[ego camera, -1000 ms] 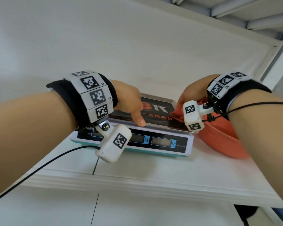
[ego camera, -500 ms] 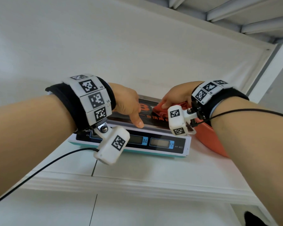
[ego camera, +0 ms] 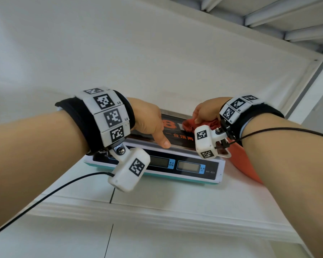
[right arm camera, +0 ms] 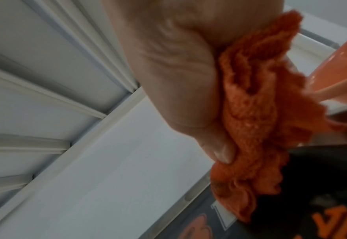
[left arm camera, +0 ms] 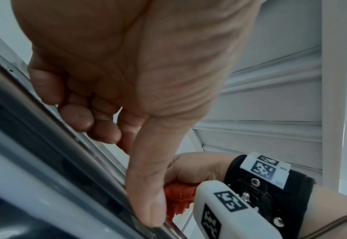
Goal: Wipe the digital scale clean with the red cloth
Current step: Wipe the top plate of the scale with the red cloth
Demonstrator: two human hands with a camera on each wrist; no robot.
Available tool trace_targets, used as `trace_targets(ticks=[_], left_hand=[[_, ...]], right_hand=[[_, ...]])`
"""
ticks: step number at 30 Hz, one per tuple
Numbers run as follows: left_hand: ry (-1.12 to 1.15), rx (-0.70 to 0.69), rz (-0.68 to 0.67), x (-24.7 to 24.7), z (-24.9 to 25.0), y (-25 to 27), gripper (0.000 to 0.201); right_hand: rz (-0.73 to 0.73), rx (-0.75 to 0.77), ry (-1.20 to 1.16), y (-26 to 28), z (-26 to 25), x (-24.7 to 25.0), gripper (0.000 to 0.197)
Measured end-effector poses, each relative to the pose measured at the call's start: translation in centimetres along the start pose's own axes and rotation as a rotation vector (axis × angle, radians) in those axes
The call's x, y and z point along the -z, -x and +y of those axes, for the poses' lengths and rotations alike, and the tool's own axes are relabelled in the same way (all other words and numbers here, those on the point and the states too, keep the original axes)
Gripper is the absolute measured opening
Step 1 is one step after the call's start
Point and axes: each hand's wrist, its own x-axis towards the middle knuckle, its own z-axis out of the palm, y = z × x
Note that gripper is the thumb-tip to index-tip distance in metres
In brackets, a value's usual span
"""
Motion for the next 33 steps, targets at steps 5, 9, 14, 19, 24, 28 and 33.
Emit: trace_targets(ticks=[5,9,14,19,24,28,33], left_hand=[[0.027,-0.015,-0.036,-0.1,-0.7,-0.6,0.062],[0.029,-0.007,-0.025,0.0,-0.8,-0.8,0.069],[0.043,-0.008,-0.026,0.0,-0.6,-1.0,0.069],[0.061,0.0,0.051,0.9,-1.6,-1.6,0.051],[0.019,0.06,0.212,2.8,-4.3,-2.6,0.035],[-0.016,0.063,0.267,3.3,-5.6,-2.8,0.032],[-0.001,0.096,0.269,3.5,-6.5,-2.9,0.032]], right_hand=[[0.05,0.012,0.218,0.0,-0.4,0.2,0.05],[0.072,0.045,0.229,0.5,-1.1,-0.2,0.042],[-0.104,0.133,0.048,1.4,-2.3,-0.1,0.033],[0.106,0.054,-0.024,0.1,-0.7,0.8,0.032],[0.13,0.042,0.065,-0.4,-2.0,-0.2,0.032],[0.07,0.117,0.06,0.0,-3.7,-0.5,0.04],[-0.006,0.236,0.039,0.9,-5.5,-0.7,0.033]])
